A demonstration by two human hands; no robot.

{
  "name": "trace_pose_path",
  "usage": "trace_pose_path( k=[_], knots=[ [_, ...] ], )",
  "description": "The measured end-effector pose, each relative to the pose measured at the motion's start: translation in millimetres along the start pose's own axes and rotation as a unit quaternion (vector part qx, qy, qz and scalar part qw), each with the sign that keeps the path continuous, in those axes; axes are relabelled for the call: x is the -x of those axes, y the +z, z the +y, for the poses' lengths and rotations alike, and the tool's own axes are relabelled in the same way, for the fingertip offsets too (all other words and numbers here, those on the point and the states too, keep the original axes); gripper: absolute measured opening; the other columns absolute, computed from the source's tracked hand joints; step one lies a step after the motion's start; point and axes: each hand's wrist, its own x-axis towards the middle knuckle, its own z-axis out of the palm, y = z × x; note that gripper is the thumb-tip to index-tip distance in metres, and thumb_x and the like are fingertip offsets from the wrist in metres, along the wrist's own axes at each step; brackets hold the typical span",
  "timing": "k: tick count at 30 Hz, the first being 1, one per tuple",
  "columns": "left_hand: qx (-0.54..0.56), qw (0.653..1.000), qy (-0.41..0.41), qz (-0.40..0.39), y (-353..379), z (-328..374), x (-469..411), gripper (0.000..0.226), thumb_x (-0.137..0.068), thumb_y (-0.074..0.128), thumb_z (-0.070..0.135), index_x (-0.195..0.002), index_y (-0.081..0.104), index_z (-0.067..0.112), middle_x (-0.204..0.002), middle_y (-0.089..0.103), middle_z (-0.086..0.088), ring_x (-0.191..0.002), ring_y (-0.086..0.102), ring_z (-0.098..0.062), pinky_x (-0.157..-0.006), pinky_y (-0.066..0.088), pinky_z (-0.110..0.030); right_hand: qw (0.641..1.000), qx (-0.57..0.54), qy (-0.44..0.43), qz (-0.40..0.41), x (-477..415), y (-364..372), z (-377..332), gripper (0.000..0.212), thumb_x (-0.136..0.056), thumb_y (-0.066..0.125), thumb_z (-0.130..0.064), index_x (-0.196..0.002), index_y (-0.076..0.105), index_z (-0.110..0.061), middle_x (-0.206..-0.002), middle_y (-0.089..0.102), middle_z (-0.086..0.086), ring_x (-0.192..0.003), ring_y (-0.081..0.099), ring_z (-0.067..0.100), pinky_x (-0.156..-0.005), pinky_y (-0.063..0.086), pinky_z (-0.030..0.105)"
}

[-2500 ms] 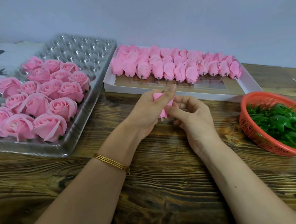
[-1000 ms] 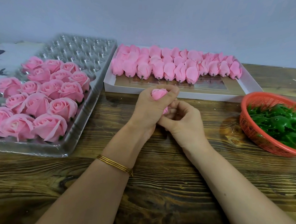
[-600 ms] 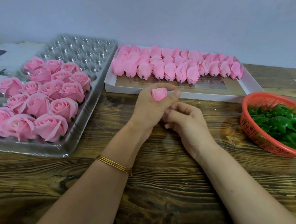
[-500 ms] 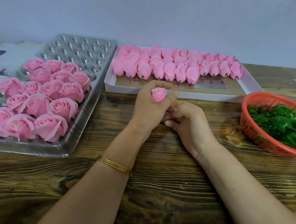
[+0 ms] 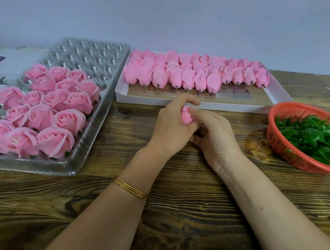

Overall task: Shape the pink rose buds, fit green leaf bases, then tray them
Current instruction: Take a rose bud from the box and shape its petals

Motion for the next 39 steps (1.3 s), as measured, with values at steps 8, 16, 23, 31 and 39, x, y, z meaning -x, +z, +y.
trace_pose_path(
  k=[8,16,23,31,39],
  knots=[
    [0.006,1.0,0.004,0.004,1.0,0.8,1.6,0.029,-0.077,0.065,-0.005,-0.095,0.066,0.018,-0.076,0.065,0.008,-0.067,0.061,0.003,-0.052,0.044,-0.007,1.0,-0.003,0.009,-0.017,-1.8,-1.7,0.7,0.01,-0.087,0.066,-0.015,-0.093,0.069,-0.007,-0.081,0.071,0.004,-0.079,0.065,0.015,-0.068,0.047,0.029],
    [0.027,0.996,-0.01,0.085,-2.3,-4.5,-7.5,0.007,-0.086,0.072,0.015,-0.087,0.068,0.019,-0.081,0.068,0.01,-0.079,0.064,-0.004,-0.076,0.054,-0.024,0.999,-0.035,0.004,-0.004,-0.9,-1.0,1.4,0.016,-0.089,0.057,-0.017,-0.085,0.07,-0.01,-0.073,0.065,0.004,-0.069,0.058,0.017,-0.057,0.05,0.024],
    [0.188,0.975,-0.058,0.104,1.9,1.8,-6.3,0.01,-0.087,0.072,0.006,-0.087,0.063,0.011,-0.064,0.063,0.014,-0.056,0.059,0.003,-0.052,0.049,-0.013,0.975,0.178,-0.132,-0.032,5.5,2.2,9.6,0.027,-0.072,0.072,0.015,-0.083,0.063,-0.008,-0.072,0.063,-0.002,-0.065,0.057,0.004,-0.069,0.05,0.02],
    [0.258,0.96,-0.089,0.07,4.4,5.8,-4.8,0.012,-0.087,0.071,0.004,-0.094,0.062,0.006,-0.059,0.057,0.005,-0.05,0.055,-0.003,-0.048,0.049,-0.019,0.961,0.204,-0.188,-0.013,4.8,2.5,14.3,0.028,-0.071,0.077,0.007,-0.071,0.062,-0.017,-0.064,0.06,-0.009,-0.058,0.052,0.002,-0.058,0.046,0.015],
    [0.291,0.951,-0.102,0.007,-3.9,6.5,-7.9,0.015,-0.086,0.07,0.004,-0.098,0.064,0.01,-0.063,0.055,-0.007,-0.065,0.054,-0.02,-0.063,0.051,-0.031,0.962,0.198,-0.17,-0.074,5.1,-1.8,6.9,0.021,-0.08,0.071,0.005,-0.067,0.061,-0.009,-0.06,0.049,-0.004,-0.063,0.043,0.011,-0.063,0.038,0.027]
  ],
)
